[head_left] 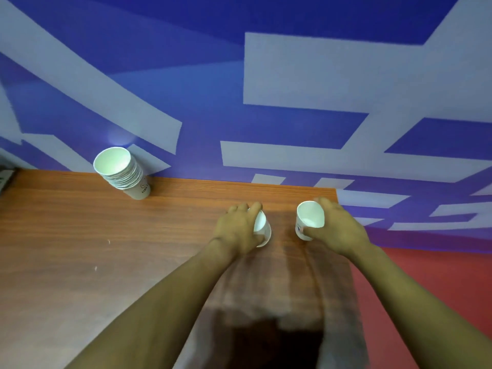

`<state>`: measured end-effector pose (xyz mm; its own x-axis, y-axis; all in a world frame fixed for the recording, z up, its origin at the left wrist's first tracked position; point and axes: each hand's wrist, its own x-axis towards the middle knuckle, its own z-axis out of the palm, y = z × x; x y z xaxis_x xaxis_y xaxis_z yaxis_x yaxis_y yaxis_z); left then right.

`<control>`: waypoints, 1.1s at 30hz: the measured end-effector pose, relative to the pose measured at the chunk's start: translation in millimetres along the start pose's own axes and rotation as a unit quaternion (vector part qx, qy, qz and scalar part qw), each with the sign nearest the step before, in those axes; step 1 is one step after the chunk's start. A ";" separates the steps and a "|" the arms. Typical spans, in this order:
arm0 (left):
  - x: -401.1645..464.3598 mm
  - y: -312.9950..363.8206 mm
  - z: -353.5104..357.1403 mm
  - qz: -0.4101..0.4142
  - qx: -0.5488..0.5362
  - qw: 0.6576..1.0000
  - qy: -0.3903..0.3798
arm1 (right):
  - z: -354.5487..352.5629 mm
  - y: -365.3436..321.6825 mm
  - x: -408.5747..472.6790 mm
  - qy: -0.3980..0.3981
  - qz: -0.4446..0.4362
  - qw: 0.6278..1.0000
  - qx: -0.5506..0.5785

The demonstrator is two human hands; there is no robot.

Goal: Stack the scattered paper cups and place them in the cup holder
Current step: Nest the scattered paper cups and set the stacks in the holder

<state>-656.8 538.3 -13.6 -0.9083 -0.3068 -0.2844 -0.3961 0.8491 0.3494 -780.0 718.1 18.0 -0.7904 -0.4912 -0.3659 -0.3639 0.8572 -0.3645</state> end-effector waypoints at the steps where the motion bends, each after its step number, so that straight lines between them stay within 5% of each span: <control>1: -11.4 -5.3 -4.5 -0.006 -0.013 1.000 0.013 | 0.1 -6.0 -8.7 0.000 -0.004 1.000 -0.004; 8: -105.3 -39.2 -37.8 -0.031 -0.185 0.979 0.086 | 13.8 -70.4 -68.5 0.002 -0.072 0.997 -0.007; 18: -193.5 -141.3 -47.4 -0.037 -0.145 0.987 0.054 | 52.9 -160.9 -144.5 0.023 -0.072 0.997 -0.017; 24: -234.7 -238.9 -71.1 -0.004 -0.238 0.971 0.029 | 96.4 -260.5 -168.9 0.026 -0.050 0.998 -0.029; 33: -291.6 -340.4 -113.2 0.001 -0.279 0.955 0.103 | 159.4 -374.1 -195.5 0.008 -0.101 0.995 0.007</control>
<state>-272.2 290.1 51.4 -0.8937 -0.4322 -0.1204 -0.3510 0.5063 0.7877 -410.8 468.8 89.4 -0.7092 -0.6512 -0.2700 -0.5100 0.7384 -0.4412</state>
